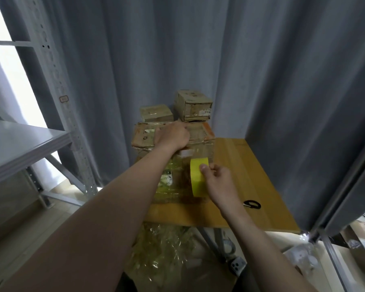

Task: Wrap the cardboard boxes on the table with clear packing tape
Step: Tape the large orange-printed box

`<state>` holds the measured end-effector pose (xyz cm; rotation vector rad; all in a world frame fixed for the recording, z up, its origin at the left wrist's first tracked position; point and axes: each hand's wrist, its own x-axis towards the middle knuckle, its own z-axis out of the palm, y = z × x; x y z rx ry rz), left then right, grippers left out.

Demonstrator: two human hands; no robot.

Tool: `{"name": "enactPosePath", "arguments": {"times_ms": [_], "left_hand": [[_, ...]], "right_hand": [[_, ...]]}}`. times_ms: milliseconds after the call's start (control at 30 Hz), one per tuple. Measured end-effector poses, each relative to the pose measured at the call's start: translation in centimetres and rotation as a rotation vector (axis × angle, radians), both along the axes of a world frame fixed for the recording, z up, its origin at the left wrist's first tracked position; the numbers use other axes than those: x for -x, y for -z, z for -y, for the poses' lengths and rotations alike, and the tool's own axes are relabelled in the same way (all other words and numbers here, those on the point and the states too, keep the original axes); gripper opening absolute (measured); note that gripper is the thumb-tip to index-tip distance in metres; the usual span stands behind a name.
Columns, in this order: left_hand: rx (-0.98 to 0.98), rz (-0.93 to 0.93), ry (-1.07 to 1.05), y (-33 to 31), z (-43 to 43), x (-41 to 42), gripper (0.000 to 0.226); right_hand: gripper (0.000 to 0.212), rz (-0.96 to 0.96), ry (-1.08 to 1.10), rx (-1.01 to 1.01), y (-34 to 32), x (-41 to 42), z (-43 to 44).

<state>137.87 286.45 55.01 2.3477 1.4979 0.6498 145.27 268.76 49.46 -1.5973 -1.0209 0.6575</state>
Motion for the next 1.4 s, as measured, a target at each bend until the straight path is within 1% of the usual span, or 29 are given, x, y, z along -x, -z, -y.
{"name": "enactPosePath", "arguments": {"times_ms": [67,100,133,167,200,233,267,300,367,400,467,500,567,700,867,933,1000,1033,1100,1133,1167,1267,1300,1367,1400], "left_hand": [[0.001,0.0,0.008,0.1,0.0,0.0,0.05],[-0.007,-0.005,0.01,0.1,0.1,0.1,0.049],[-0.021,-0.008,0.012,0.2,0.1,0.1,0.047],[-0.036,-0.014,0.016,0.2,0.2,0.2,0.045],[-0.047,-0.019,0.022,0.2,0.2,0.2,0.044],[-0.058,-0.027,0.024,0.2,0.4,0.3,0.043],[-0.074,-0.033,0.024,0.3,0.4,0.3,0.042],[-0.091,-0.046,0.024,0.2,0.6,0.4,0.04],[-0.114,-0.095,0.045,0.0,0.9,0.6,0.039],[-0.116,-0.124,0.056,0.0,0.9,0.6,0.041],[-0.117,-0.187,0.081,0.0,1.1,0.8,0.048],[-0.123,-0.224,0.093,-0.1,1.2,0.8,0.053],[-0.113,-0.248,0.108,0.0,1.0,0.7,0.052],[-0.088,-0.216,0.108,0.3,0.5,0.4,0.043],[-0.066,-0.265,0.108,0.3,-0.3,0.1,0.05],[-0.064,-0.266,0.099,0.3,-0.5,-0.1,0.053],[-0.067,-0.273,0.09,0.3,-0.6,-0.3,0.053],[-0.068,-0.276,0.086,0.4,-0.7,-0.3,0.053],[-0.078,-0.27,0.076,0.5,-1.0,-0.5,0.05],[-0.082,-0.27,0.07,0.6,-1.1,-0.5,0.049],[-0.088,-0.274,0.064,0.7,-1.2,-0.6,0.048],[-0.102,-0.264,0.054,1.0,-1.3,-0.7,0.045],[-0.097,-0.251,0.053,1.0,-1.4,-0.7,0.044],[-0.088,-0.218,0.05,0.9,-1.4,-0.5,0.044],[-0.087,-0.192,0.045,0.9,-1.4,-0.4,0.044]], "right_hand": [[0.012,-0.03,0.027,0.038,0.4,-0.4,-0.2],[0.019,-0.03,0.046,0.041,0.2,-0.7,-0.1],[0.033,0.016,0.07,0.015,0.0,-1.1,-0.1],[0.044,0.139,0.099,-0.044,-0.5,-1.4,-0.1],[0.047,0.324,0.133,-0.128,-1.3,-1.8,0.0],[0.046,0.524,0.126,-0.215,-2.3,-2.0,-0.1],[0.045,0.691,0.07,-0.267,-3.5,-2.1,-0.4],[0.045,0.792,-0.04,-0.253,-4.5,-2.1,-1.0],[0.053,0.9,-0.269,-0.066,-6.2,-2.0,-2.6],[0.058,0.957,-0.338,0.047,-6.5,-2.1,-3.5],[0.065,1.061,-0.386,0.243,-6.8,-2.5,-5.2],[0.068,1.095,-0.387,0.304,-6.8,-2.8,-6.1],[0.072,1.107,-0.401,0.361,-7.2,-3.3,-7.7],[0.078,0.972,-0.443,0.379,-7.7,-4.5,-11.6],[0.109,0.838,-0.48,0.391,-6.7,-6.5,-17.3],[0.117,0.822,-0.473,0.407,-6.2,-7.2,-19.4],[0.114,0.829,-0.47,0.402,-6.1,-7.5,-20.8],[0.107,0.832,-0.469,0.401,-6.2,-7.5,-21.0],[0.085,0.855,-0.457,0.415,-6.2,-7.5,-21.6],[0.078,0.879,-0.454,0.427,-6.3,-7.5,-21.7],[0.077,0.896,-0.451,0.439,-6.3,-7.5,-22.0],[0.09,0.911,-0.432,0.44,-6.0,-7.8,-22.9],[0.091,0.916,-0.427,0.435,-5.8,-7.9,-23.1],[0.084,0.957,-0.419,0.447,-6.1,-7.4,-22.1],[0.075,0.992,-0.434,0.467,-6.7,-6.8,-20.8]]}}
